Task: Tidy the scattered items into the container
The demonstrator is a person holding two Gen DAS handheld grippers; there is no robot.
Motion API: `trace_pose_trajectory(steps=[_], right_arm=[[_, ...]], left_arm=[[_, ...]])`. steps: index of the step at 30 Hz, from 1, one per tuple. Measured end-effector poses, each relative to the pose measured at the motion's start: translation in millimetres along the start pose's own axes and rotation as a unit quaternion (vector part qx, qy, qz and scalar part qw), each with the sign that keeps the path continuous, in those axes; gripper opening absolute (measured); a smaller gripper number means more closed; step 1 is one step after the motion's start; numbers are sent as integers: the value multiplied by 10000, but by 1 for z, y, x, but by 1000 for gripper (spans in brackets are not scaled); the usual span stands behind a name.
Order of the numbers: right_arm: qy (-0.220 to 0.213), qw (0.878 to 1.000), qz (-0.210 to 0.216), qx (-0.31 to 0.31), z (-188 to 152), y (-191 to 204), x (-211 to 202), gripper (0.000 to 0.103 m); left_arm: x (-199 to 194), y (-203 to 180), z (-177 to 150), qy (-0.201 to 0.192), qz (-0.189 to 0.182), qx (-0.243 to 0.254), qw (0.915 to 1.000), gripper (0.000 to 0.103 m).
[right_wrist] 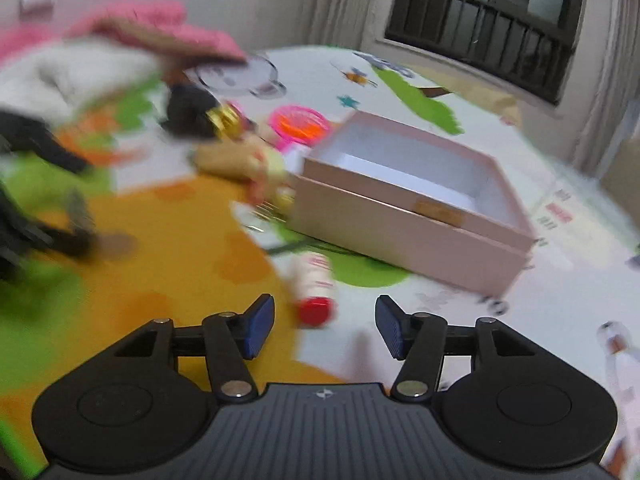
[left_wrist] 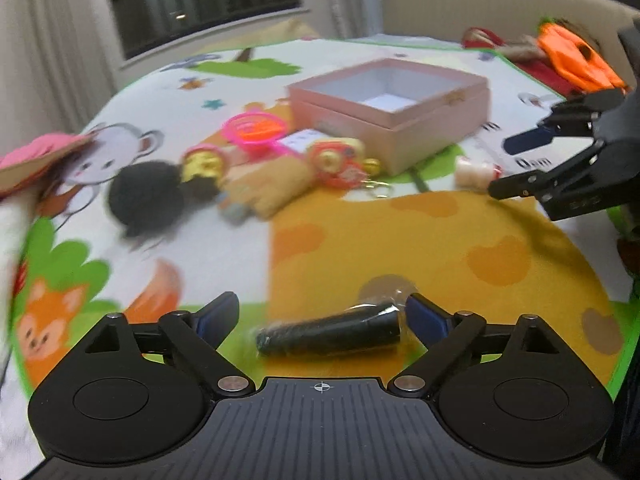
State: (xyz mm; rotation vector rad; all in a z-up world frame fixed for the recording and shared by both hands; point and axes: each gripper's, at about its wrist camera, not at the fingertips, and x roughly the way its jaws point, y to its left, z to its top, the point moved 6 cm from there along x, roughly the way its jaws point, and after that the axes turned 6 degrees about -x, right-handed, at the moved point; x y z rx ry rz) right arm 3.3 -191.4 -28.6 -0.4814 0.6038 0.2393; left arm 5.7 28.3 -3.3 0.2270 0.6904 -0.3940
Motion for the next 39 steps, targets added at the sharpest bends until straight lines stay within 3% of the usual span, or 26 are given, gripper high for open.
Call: trace_pose_trajectory(steps=[2, 4, 8, 14, 20, 21, 24, 33, 39], right_arm=[[42, 9970, -715, -295, -1, -9, 5, 56], [55, 9943, -1029, -273, -4, -18, 3, 62], [-180, 9975, -416, 543, -1, -22, -9, 85], [-293, 9987, 350, 235, 14, -11, 8, 85], [277, 9872, 1067, 1156, 17, -29, 45, 48], [261, 9859, 1108, 1229, 16, -28, 44, 36], [247, 9851, 1129, 1270, 13, -25, 38, 25], [209, 9882, 1078, 1067, -1, -21, -5, 25], [184, 9901, 1023, 944, -12, -17, -26, 25]], left_arm=[[-8, 4, -1, -68, 9, -217, 9997, 96], [-12, 3, -3, -102, 17, -387, 9992, 97], [-14, -3, -3, -221, 119, -596, 9979, 97], [-22, -12, -7, -328, -8, -408, 9986, 98], [-21, 3, -18, -236, 121, -683, 9973, 98], [-20, 6, -20, -231, 142, -705, 9971, 98], [-15, 12, -20, -201, 162, -747, 9969, 98], [5, 8, -11, 12, -54, -1310, 9914, 98], [14, -4, -2, 147, 364, -1592, 9865, 97]])
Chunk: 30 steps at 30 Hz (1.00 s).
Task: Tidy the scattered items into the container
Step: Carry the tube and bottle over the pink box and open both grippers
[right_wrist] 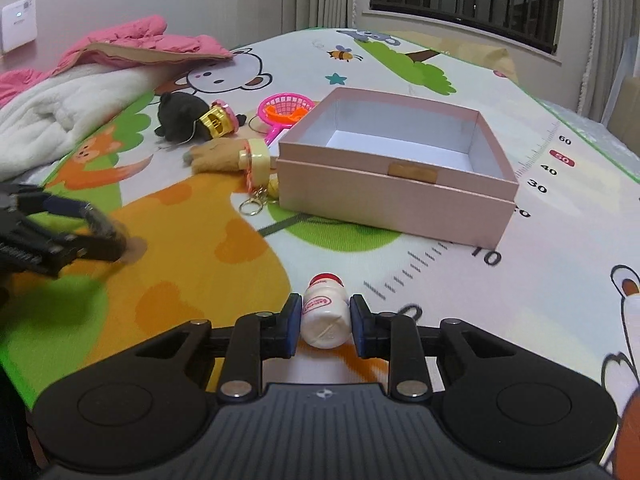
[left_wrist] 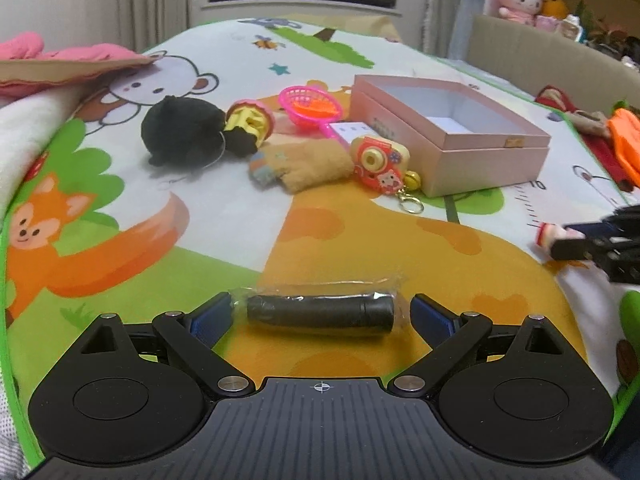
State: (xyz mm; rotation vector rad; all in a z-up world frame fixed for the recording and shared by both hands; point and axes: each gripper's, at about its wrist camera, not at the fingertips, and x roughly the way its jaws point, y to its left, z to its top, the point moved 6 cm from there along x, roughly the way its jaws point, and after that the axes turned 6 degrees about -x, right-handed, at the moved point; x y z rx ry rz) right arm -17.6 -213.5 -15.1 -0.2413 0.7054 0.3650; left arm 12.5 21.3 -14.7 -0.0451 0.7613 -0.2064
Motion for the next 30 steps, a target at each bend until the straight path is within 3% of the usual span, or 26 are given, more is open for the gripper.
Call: trace_pose_trajectory(steps=[2, 5, 11, 15, 21, 23, 24, 25, 30], right_arm=[[-41, 10000, 13, 8, -2, 1, -8, 25], [-128, 9999, 36, 23, -5, -3, -21, 25], [-232, 9993, 73, 282, 0, -29, -32, 25], [-622, 9960, 75, 642, 35, -63, -33, 25], [-1240, 9839, 165, 1275, 116, -122, -10, 25], [-1369, 9803, 283, 1398, 139, -136, 2, 33], [-1405, 9790, 207, 1460, 146, -142, 6, 46], [-1456, 9783, 83, 1470, 151, -145, 8, 49], [-1605, 9795, -281, 1183, 145, -135, 5, 54]], left_arm=[[0, -8, 0, 14, 6, 65, 10000, 91], [-4, -29, -2, 29, -162, 377, 9992, 90], [-9, -88, 10, -184, -777, 1052, 9912, 90], [5, -125, 51, -722, -810, 1499, 9827, 90], [39, -158, 128, -1451, -782, 1713, 9713, 92], [56, -163, 150, -1564, -721, 1726, 9698, 94], [63, -162, 157, -1485, -708, 1687, 9719, 94], [66, -160, 161, -1412, -712, 1618, 9741, 94], [51, -127, 141, -1418, -656, 1528, 9758, 98]])
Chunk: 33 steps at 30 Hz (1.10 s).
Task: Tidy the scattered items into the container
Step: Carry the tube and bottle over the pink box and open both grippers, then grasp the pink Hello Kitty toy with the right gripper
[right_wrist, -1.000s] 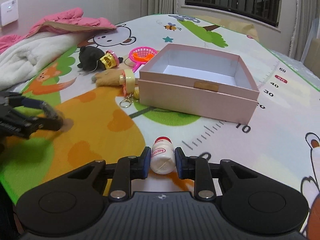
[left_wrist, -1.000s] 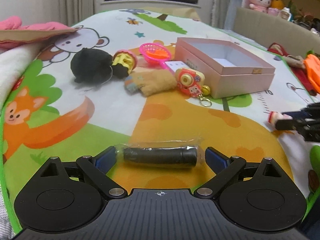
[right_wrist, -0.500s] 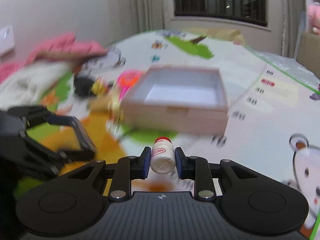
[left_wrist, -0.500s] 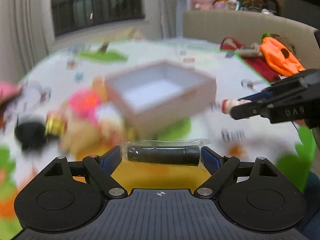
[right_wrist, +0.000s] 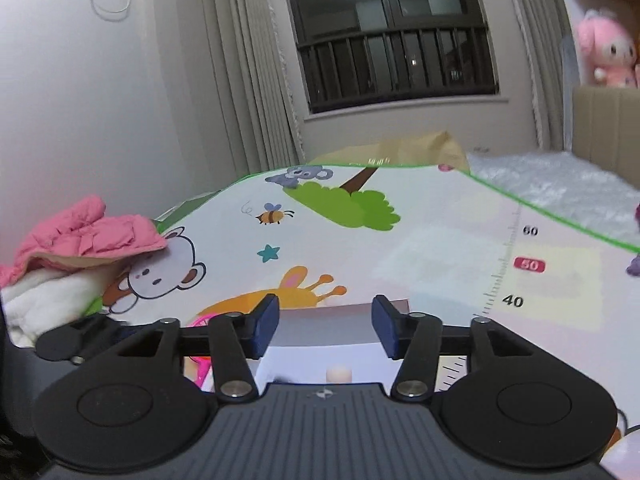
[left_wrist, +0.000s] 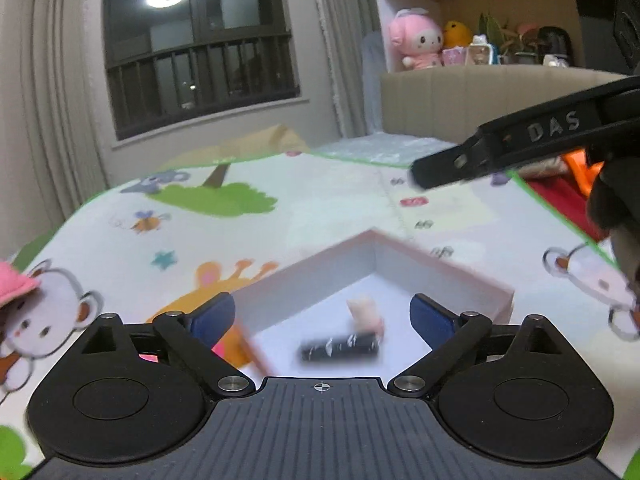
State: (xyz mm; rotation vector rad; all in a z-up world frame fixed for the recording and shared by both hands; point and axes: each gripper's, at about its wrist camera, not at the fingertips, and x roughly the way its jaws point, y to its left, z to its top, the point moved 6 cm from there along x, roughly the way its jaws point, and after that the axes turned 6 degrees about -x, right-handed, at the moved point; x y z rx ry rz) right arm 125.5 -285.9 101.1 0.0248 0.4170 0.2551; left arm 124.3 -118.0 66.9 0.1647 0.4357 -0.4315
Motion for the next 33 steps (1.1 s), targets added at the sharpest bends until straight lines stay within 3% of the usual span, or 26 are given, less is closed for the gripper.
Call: trace_pose_trajectory(steps=[5, 10, 17, 19, 23, 27, 33], right_arm=[[155, 9977, -229, -621, -35, 35, -9, 54], [553, 9926, 85, -1078, -88, 90, -15, 54], [1054, 9851, 198, -1347, -133, 134, -11, 50], [1075, 9824, 207, -1513, -131, 142, -9, 44], [884, 9759, 237, -1981, -114, 163, 2, 44], [789, 9577, 248, -2756, -104, 199, 28, 44], [1176, 9224, -64, -3678, -109, 224, 90, 44]], left_arm=[[-32, 39, -53, 354, 407, -192, 9984, 98], [-35, 76, -95, 892, 672, -543, 9923, 98], [-9, 93, -95, 849, 619, -763, 9915, 98], [-3, 97, -93, 893, 607, -649, 9920, 98], [-20, 109, -94, 830, 689, -474, 9930, 98], [-45, 134, -106, 859, 1121, -562, 9884, 98], [-73, 162, -118, 835, 872, -984, 9878, 98]])
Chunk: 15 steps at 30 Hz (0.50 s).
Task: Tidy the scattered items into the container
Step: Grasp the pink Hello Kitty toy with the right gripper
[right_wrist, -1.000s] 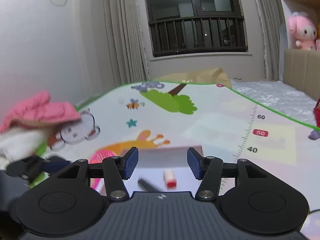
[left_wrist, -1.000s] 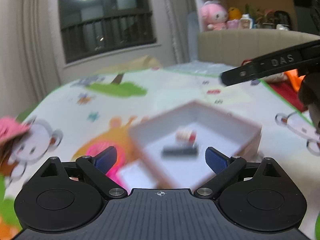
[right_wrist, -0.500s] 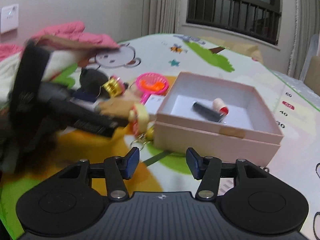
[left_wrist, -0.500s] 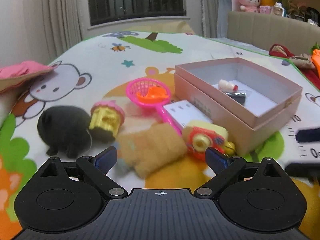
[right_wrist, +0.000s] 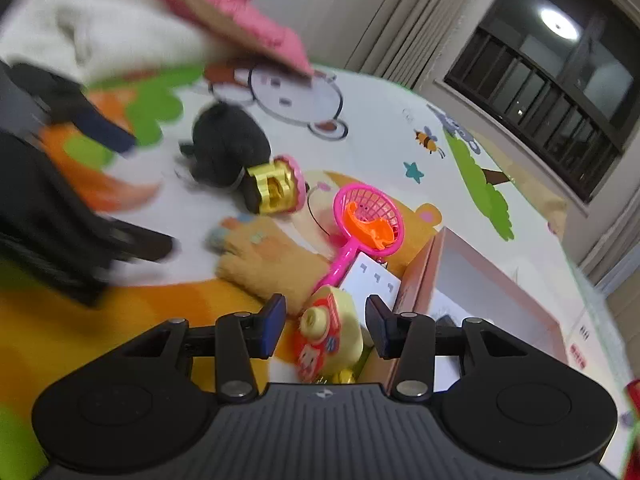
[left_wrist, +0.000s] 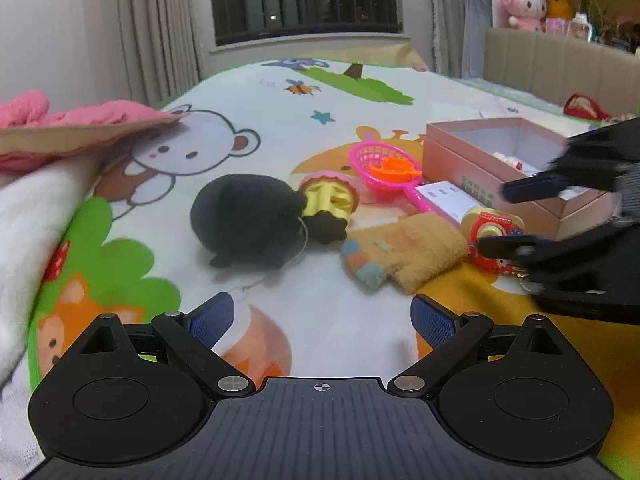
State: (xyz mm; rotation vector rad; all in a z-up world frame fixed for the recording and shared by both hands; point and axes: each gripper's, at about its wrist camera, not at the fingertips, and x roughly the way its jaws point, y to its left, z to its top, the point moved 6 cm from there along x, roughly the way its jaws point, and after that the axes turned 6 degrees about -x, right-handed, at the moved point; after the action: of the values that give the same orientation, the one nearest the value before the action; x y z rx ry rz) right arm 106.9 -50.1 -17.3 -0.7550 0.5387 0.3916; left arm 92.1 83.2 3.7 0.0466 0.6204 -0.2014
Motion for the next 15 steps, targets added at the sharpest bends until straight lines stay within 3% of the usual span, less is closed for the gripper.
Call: trace_pose_trajectory(steps=[5, 7, 15], right_arm=[[254, 9979, -32, -595, -4, 13, 15, 44], [206, 9973, -32, -697, -7, 14, 11, 35], [85, 9991, 411, -24, -46, -2, -53, 35]], left_arm=[[0, 4, 5, -45, -247, -48, 9997, 98], [4, -1, 9, -50, -280, 21, 9996, 99], [32, -51, 31, 26, -850, 606, 9945, 99]])
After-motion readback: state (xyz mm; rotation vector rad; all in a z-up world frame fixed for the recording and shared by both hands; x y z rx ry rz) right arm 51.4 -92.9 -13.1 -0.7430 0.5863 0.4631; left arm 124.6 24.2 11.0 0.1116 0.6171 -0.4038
